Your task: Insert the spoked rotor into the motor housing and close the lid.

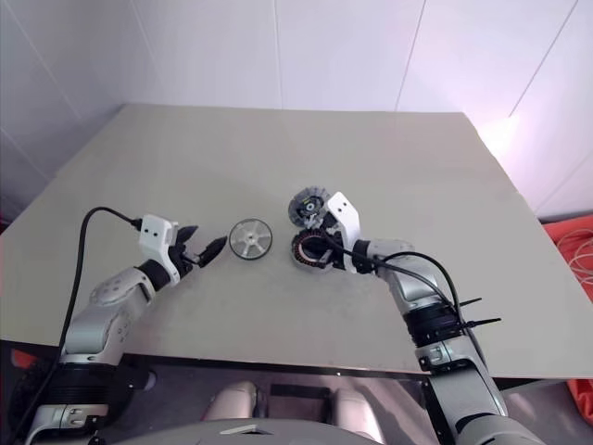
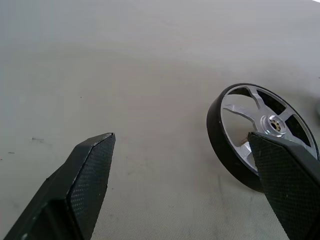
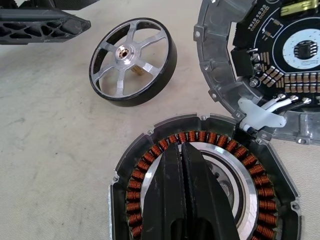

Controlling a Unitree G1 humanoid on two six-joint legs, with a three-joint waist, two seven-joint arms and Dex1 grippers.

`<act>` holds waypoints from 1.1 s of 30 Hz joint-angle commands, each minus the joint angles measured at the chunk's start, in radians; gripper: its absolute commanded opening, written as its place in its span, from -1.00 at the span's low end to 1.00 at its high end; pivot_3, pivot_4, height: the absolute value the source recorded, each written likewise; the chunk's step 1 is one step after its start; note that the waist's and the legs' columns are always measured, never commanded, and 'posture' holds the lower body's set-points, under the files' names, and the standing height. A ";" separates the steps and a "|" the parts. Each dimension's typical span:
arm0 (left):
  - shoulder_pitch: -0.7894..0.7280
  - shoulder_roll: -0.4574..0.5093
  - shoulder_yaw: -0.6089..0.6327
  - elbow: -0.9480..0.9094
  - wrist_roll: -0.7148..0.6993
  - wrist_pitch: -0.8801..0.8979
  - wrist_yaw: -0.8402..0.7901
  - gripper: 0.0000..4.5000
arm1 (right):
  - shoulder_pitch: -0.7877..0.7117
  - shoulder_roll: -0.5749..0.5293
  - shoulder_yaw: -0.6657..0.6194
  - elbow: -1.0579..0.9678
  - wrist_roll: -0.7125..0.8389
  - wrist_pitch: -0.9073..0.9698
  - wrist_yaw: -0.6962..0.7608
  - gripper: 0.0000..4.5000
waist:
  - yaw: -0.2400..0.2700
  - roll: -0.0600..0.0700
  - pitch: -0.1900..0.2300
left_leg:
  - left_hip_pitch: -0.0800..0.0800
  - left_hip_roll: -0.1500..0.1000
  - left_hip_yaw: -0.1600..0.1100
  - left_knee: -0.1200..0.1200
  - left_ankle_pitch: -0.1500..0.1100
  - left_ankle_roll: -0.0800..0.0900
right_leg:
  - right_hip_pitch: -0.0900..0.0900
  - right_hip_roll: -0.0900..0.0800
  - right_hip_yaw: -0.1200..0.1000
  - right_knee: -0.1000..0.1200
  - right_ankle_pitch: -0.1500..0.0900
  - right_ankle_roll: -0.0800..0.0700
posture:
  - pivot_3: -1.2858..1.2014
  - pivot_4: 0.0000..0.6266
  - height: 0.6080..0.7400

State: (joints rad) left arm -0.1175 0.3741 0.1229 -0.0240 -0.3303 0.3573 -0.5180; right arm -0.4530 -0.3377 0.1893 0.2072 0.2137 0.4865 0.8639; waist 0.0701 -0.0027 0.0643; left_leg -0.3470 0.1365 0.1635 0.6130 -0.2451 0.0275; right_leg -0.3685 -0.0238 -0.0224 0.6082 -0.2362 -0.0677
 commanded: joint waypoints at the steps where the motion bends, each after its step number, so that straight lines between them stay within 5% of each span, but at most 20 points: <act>1: -0.013 0.016 0.018 -0.038 -0.002 -0.009 0.001 1.00 | 0.004 0.002 0.003 0.029 -0.015 -0.022 -0.010 -0.98 | 0.000 0.000 0.000 | 0.001 0.000 0.000 0.000 0.000 0.000 | 0.001 0.000 0.000 0.000 0.000 0.000 | 0.03 -1.00 1.00; 33: -0.014 0.018 0.013 -0.028 -0.003 -0.011 -0.001 1.00 | 0.042 0.004 -0.029 -0.010 0.012 -0.014 -0.032 -0.98 | 0.000 0.000 0.000 | 0.003 0.000 0.000 0.000 0.000 0.000 | 0.003 0.000 0.000 0.000 0.000 0.000 | 0.03 -1.00 1.00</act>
State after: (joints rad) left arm -0.1175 0.3844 0.1240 -0.0239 -0.3308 0.3576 -0.5179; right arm -0.4184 -0.3324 0.1687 0.1989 0.2190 0.4592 0.8375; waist 0.0703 -0.0031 0.0640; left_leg -0.3443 0.1365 0.1633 0.6129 -0.2450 0.0273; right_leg -0.3657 -0.0238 -0.0225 0.6080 -0.2362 -0.0678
